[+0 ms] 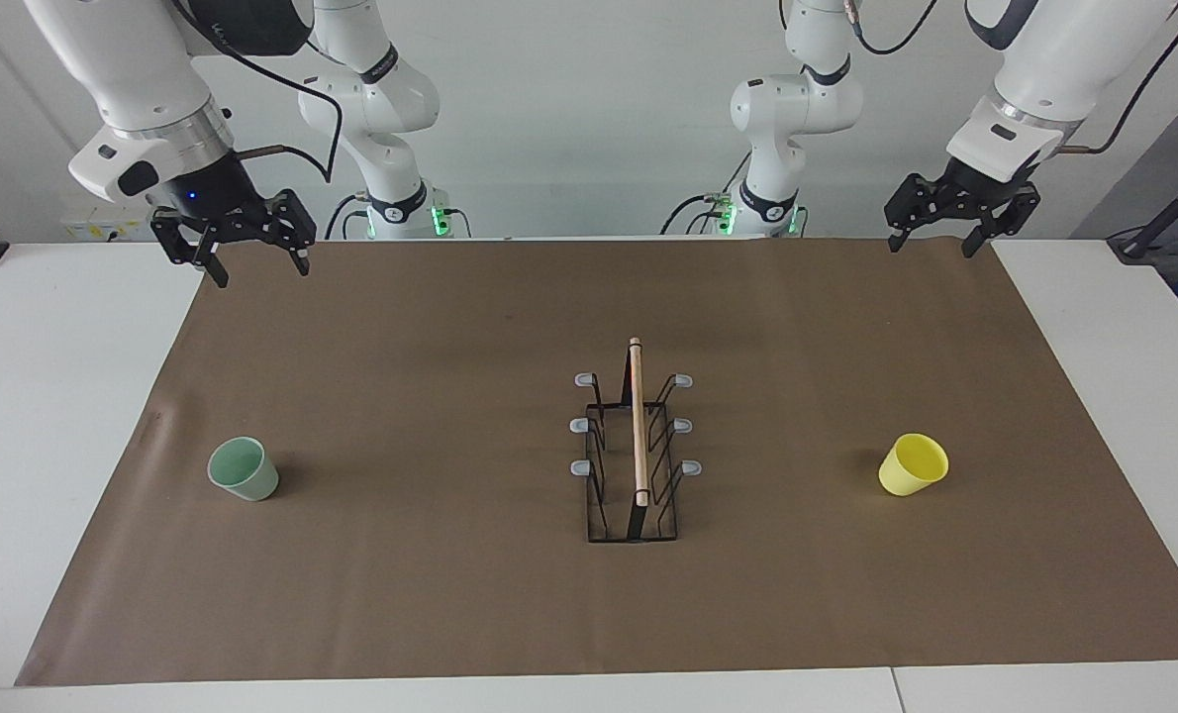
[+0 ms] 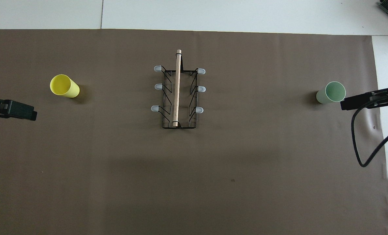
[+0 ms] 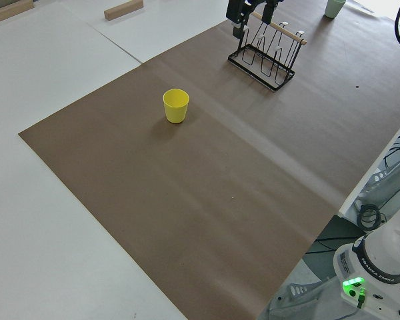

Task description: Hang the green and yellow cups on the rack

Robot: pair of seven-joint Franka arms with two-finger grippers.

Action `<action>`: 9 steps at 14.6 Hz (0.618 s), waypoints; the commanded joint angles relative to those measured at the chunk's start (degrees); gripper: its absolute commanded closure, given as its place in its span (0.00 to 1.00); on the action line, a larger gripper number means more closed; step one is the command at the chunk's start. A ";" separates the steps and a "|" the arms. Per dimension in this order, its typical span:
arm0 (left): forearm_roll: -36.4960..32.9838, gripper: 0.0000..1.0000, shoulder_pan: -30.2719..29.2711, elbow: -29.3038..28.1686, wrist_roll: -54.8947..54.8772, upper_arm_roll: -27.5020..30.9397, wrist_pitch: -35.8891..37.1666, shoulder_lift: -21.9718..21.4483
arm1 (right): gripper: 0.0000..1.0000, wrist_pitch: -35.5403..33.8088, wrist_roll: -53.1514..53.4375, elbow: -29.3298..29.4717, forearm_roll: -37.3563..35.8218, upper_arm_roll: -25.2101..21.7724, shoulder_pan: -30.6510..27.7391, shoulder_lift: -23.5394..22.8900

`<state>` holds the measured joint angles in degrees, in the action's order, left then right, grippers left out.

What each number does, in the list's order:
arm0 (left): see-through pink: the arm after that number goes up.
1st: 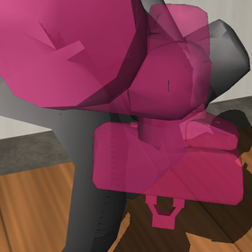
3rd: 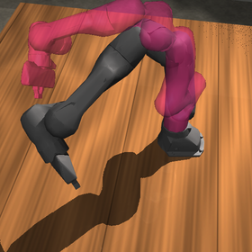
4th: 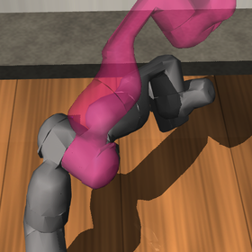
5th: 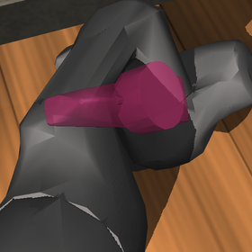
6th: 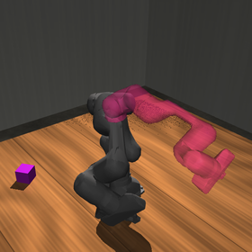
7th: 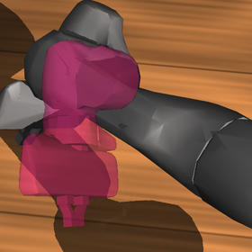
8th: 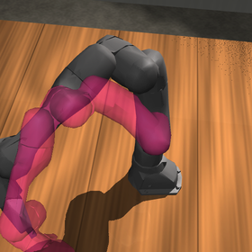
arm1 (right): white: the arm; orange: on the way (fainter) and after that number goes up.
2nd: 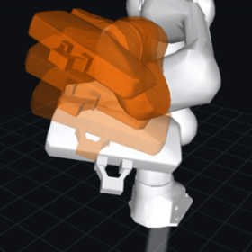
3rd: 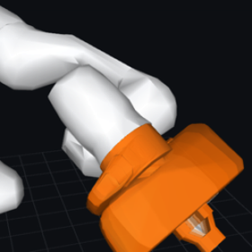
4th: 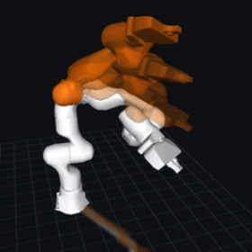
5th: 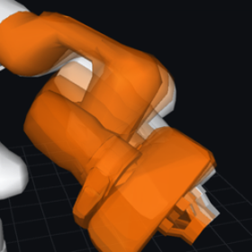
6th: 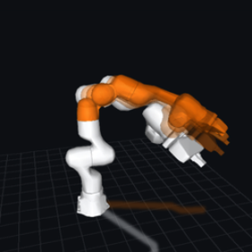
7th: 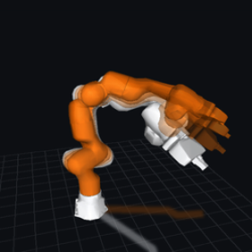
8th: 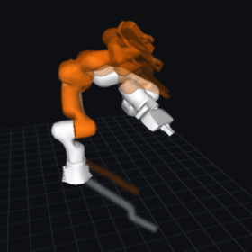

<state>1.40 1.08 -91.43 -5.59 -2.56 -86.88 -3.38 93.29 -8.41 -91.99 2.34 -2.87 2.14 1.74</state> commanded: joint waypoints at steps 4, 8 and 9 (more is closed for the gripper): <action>0.44 0.00 0.24 -1.47 -0.13 0.09 0.13 -1.37 | 0.00 -0.91 0.58 0.67 -0.41 0.06 0.06 -0.51; 0.53 0.00 -2.39 -6.54 2.86 0.36 -4.07 -3.38 | 0.00 0.66 0.58 -0.73 -1.02 -0.03 0.49 -0.43; 0.79 0.00 -2.39 -7.27 3.21 0.45 -4.79 -2.96 | 0.00 1.10 0.58 -1.08 -2.07 -0.03 0.67 -0.42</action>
<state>1.40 -0.13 -93.46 -3.58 -1.98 -88.26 -3.89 93.35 -8.40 -92.25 1.96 -2.83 2.20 1.48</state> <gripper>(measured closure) 0.000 0.000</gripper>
